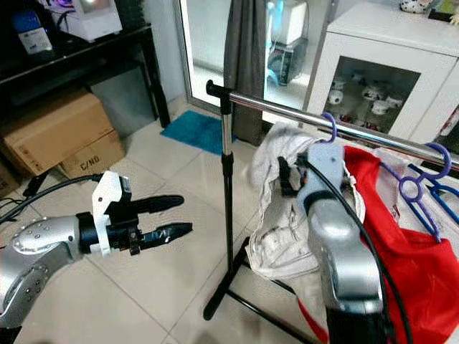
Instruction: Hang hanger
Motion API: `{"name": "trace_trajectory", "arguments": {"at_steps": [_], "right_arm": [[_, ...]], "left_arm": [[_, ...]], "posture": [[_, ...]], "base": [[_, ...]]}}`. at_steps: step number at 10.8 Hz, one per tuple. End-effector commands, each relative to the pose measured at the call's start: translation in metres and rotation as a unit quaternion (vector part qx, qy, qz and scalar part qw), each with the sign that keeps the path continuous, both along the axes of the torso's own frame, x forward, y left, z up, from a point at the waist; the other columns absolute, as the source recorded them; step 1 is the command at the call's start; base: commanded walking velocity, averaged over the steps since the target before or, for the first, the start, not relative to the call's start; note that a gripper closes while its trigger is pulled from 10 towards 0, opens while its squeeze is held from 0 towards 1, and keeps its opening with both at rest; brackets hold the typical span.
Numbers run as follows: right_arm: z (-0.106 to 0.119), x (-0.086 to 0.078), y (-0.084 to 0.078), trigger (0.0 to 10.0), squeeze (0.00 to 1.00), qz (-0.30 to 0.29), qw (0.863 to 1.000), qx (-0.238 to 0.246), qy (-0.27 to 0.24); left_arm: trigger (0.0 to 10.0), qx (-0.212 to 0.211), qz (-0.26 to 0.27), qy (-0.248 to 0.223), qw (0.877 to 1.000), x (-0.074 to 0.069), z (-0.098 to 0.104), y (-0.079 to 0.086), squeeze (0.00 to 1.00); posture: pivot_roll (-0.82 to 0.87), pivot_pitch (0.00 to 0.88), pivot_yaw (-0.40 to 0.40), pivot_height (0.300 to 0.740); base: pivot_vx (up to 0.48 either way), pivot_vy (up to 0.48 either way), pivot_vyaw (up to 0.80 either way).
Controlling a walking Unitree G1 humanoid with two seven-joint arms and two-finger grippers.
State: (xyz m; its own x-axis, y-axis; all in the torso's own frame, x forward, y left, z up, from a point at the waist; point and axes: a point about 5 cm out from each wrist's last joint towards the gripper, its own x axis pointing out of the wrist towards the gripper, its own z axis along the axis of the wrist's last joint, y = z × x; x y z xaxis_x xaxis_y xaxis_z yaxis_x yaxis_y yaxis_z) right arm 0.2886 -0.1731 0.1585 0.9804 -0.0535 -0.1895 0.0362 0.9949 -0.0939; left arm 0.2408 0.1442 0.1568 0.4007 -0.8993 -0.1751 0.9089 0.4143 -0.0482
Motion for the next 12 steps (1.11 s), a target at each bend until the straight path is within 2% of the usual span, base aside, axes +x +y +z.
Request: {"name": "trace_trajectory", "arguments": {"at_steps": [1,2,4,5,6,7,10,12], "right_arm": [[-0.002,0.002,0.002,7.5,0.00,0.012,1.000,0.005,0.003],[-0.004,0.006,0.002,4.5,0.00,0.017,1.000,0.009,0.006],[-0.006,0.007,0.001,3.4,0.00,0.031,0.999,0.003,0.012],[-0.006,0.006,-0.006,1.4,0.00,0.032,0.999,0.009,0.020],[-0.008,0.006,-0.009,0.7,0.00,0.025,0.999,0.033,0.030],[-0.011,0.006,-0.014,0.0,0.00,0.018,0.998,0.034,0.040],[-0.019,0.010,-0.018,0.0,0.00,-0.005,0.997,0.059,0.054],[-0.017,0.015,-0.018,0.0,0.00,-0.016,0.997,0.061,0.045]], "left_arm": [[10.0,0.011,0.000,-0.007,1.000,0.001,0.002,0.001,0.61],[10.0,0.013,0.003,-0.009,1.000,0.002,0.002,0.003,0.38],[10.0,0.015,0.003,-0.010,1.000,0.002,0.002,0.004,0.34],[10.0,0.016,0.002,-0.011,1.000,0.003,0.002,0.004,0.32],[10.0,0.017,0.001,-0.012,1.000,0.003,0.001,0.004,0.32],[10.0,0.021,0.000,-0.013,1.000,0.005,0.001,0.003,0.31],[10.0,0.028,0.001,-0.016,0.999,0.007,0.001,0.004,0.31],[10.0,0.030,0.002,-0.018,0.999,0.007,0.001,0.005,0.31]], "posture": [[-0.07,0.000,0.055,0.740],[-0.06,0.000,0.048,0.740],[-0.06,0.000,0.050,0.740],[-0.06,0.000,0.053,0.740],[-0.07,0.000,0.056,0.740],[-0.07,0.000,0.058,0.740],[-0.07,0.000,0.059,0.740],[-0.06,0.000,0.057,0.740]], "base": [[0.000,0.000,0.00],[0.000,0.000,0.00],[0.000,0.000,0.00],[0.000,0.000,0.00],[0.000,0.000,0.00],[0.000,0.000,0.00],[0.000,0.000,0.00],[0.000,0.000,0.00]]}}
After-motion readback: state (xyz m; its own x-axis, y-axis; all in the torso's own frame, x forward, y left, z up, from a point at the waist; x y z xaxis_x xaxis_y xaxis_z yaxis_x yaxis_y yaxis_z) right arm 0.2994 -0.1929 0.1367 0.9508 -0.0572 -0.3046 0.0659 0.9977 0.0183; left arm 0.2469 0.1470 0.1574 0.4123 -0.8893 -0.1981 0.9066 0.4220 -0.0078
